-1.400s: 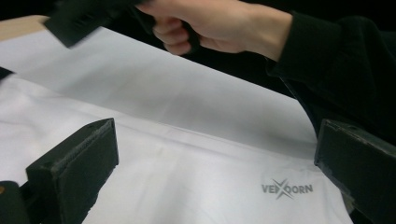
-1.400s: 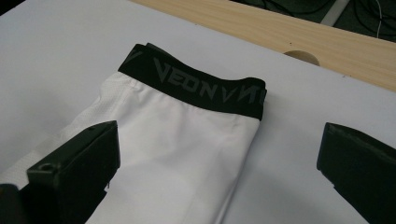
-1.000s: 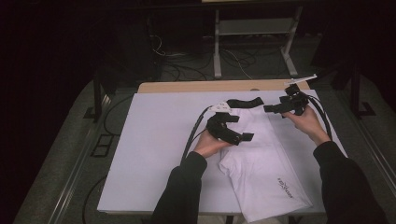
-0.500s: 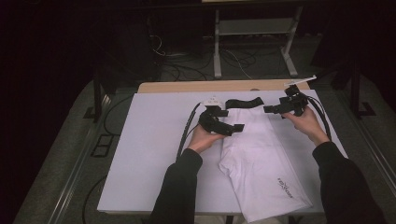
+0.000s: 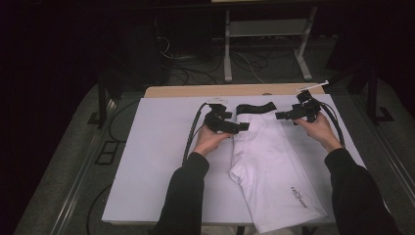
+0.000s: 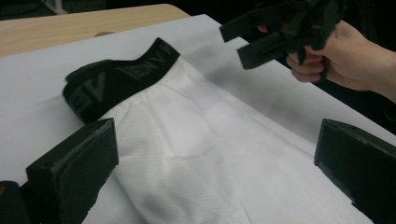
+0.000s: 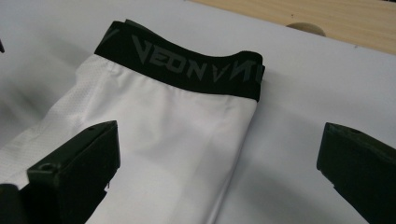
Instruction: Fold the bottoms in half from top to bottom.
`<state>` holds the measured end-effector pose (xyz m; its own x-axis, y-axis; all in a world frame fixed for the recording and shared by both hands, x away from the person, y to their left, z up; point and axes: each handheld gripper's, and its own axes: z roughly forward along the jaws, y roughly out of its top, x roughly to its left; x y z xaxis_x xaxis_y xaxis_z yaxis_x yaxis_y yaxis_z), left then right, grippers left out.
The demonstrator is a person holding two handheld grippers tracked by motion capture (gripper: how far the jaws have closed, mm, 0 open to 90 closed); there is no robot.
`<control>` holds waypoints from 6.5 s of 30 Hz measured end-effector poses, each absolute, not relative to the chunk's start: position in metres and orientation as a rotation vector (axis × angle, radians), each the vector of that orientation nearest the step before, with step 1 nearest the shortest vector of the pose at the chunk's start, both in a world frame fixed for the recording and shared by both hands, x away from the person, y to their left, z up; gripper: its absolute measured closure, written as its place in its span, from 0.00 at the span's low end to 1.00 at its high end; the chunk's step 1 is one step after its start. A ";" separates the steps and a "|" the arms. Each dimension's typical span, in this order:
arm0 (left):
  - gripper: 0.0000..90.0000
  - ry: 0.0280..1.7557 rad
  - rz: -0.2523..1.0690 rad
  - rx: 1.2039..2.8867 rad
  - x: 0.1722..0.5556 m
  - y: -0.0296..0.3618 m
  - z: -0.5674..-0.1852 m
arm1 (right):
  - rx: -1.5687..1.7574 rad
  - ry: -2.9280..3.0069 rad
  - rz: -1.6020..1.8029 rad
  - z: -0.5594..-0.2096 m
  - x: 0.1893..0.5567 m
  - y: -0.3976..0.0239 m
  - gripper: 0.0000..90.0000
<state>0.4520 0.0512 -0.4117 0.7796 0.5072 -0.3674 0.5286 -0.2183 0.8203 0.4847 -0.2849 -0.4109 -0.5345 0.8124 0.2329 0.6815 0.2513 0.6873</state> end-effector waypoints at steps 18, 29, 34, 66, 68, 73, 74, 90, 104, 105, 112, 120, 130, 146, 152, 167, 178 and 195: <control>0.02 0.957 -0.118 1.857 0.476 0.062 -0.444 | 1.490 2.428 1.076 -0.429 0.491 -0.279 0.07; 0.20 0.973 -0.156 1.856 0.479 0.058 -0.452 | 1.565 2.492 1.094 -0.437 0.491 -0.284 0.29; 0.25 0.980 -0.154 1.860 0.480 0.055 -0.454 | 1.574 2.492 1.096 -0.438 0.491 -0.286 0.36; 0.80 1.121 -0.156 1.843 0.491 0.041 -0.466 | 1.712 2.380 1.132 -0.450 0.501 -0.273 0.90; 0.87 1.135 -0.158 1.842 0.492 0.041 -0.467 | 1.731 2.378 1.141 -0.451 0.501 -0.273 0.94; 0.97 1.140 -0.204 1.861 0.495 0.042 -0.468 | 1.735 2.370 1.150 -0.451 0.501 -0.274 0.97; 0.97 1.142 -0.198 1.867 0.495 0.042 -0.468 | 1.730 2.371 1.151 -0.451 0.500 -0.274 0.97; 0.99 1.057 -0.144 1.842 0.483 0.042 -0.443 | 1.656 2.361 1.197 -0.437 0.485 -0.275 0.97; 0.99 0.997 -0.140 1.817 0.464 0.046 -0.434 | 1.597 2.320 1.351 -0.424 0.458 -0.288 0.97; 0.99 0.995 -0.140 1.818 0.462 0.046 -0.433 | 1.593 2.319 1.356 -0.423 0.456 -0.288 0.97; 0.99 0.956 -0.148 1.810 0.453 0.048 -0.426 | 1.549 2.326 1.376 -0.418 0.443 -0.289 0.97; 0.99 0.897 -0.145 1.829 0.440 0.046 -0.415 | 1.511 2.329 1.406 -0.412 0.430 -0.294 0.97; 0.99 0.835 -0.141 1.845 0.423 0.046 -0.402 | 1.455 2.348 1.413 -0.400 0.410 -0.296 0.97; 0.99 0.764 -0.139 1.832 0.393 0.043 -0.398 | 1.405 2.355 1.422 -0.395 0.383 -0.302 0.97; 0.99 0.761 -0.146 1.817 0.383 0.044 -0.401 | 1.394 2.362 1.429 -0.398 0.373 -0.304 0.97; 0.99 0.705 -0.155 1.841 0.360 0.041 -0.397 | 1.368 2.383 1.428 -0.399 0.352 -0.306 0.97; 0.99 0.661 -0.183 1.853 0.345 0.039 -0.397 | 1.354 2.399 1.435 -0.398 0.338 -0.308 0.97; 0.99 0.605 -0.229 1.877 0.324 0.037 -0.398 | 1.348 2.435 1.434 -0.402 0.311 -0.313 0.97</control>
<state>0.3237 0.0372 -0.3984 0.8510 0.2988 -0.4318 0.5098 -0.2728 0.8159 0.3111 -0.3129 -0.4024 -0.6292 0.6743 0.3865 0.6651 0.2098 0.7167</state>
